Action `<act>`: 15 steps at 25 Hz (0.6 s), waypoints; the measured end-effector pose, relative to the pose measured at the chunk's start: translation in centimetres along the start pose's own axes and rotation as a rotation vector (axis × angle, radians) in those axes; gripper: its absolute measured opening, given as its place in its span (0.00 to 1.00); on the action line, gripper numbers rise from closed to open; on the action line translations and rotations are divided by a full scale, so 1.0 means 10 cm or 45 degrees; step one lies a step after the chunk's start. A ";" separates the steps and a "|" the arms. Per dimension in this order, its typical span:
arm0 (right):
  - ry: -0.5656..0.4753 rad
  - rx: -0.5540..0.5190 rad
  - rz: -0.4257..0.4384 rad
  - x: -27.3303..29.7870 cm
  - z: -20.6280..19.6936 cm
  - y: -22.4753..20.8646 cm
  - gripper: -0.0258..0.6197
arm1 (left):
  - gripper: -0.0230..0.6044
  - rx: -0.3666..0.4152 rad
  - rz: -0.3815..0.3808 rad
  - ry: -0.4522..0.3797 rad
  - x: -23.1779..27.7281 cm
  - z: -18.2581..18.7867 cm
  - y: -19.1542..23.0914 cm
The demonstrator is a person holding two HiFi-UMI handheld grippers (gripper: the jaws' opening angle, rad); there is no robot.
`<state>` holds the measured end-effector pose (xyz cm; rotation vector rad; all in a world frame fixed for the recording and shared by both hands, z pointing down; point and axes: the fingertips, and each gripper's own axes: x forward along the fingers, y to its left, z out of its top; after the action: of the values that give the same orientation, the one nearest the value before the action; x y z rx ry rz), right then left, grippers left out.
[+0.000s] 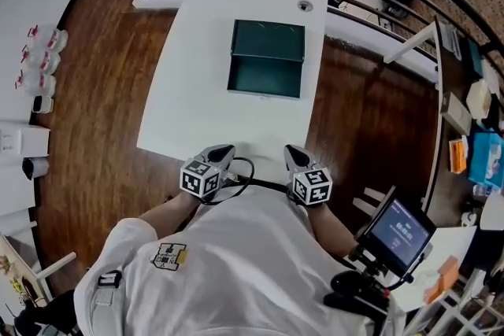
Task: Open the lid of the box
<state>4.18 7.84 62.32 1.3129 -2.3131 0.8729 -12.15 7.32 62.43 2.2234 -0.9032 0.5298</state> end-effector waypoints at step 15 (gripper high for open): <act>0.029 -0.059 -0.043 0.07 0.04 -0.03 0.04 | 0.04 0.014 -0.005 -0.028 0.04 0.14 0.05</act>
<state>4.07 7.02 62.44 1.3117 -2.2736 0.8142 -12.03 5.85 61.90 2.2445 -0.9094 0.5101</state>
